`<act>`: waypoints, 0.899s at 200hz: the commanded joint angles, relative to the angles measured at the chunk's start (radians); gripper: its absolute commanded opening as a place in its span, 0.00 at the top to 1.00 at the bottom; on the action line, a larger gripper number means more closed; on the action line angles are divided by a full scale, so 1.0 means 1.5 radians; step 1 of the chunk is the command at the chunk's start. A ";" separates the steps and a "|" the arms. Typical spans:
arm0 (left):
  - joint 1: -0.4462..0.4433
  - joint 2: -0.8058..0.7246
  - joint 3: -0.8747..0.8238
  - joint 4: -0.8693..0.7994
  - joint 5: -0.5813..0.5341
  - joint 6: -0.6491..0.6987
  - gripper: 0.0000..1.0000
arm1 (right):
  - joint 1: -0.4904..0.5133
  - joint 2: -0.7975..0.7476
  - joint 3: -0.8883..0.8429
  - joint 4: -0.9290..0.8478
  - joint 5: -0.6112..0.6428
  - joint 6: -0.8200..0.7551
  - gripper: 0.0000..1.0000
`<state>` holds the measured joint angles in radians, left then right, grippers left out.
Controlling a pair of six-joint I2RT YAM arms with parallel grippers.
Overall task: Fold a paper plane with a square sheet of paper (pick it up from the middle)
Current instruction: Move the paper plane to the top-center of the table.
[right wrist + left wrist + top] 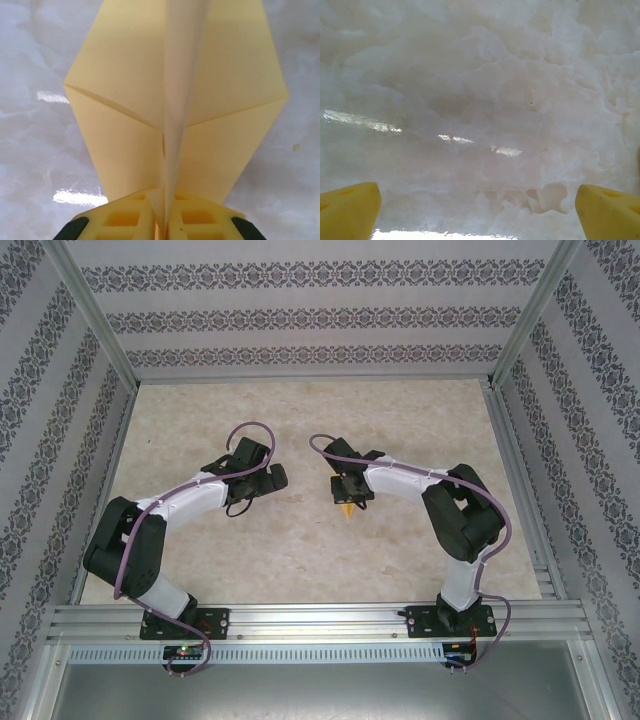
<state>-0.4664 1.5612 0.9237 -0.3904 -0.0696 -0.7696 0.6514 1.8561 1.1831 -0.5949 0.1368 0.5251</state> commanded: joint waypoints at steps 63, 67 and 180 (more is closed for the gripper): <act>0.005 -0.014 0.008 -0.012 0.003 0.011 0.00 | -0.061 0.060 0.133 0.045 -0.023 -0.060 0.88; 0.006 -0.014 0.008 -0.012 0.003 0.011 0.00 | -0.064 0.069 0.144 0.044 -0.023 -0.064 0.88; 0.008 -0.007 0.048 -0.038 -0.006 0.057 0.00 | -0.104 0.218 0.324 -0.038 -0.034 -0.067 0.79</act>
<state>-0.4660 1.5612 0.9287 -0.3992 -0.0616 -0.7448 0.5026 2.1654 1.6199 -0.5961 0.1009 0.4198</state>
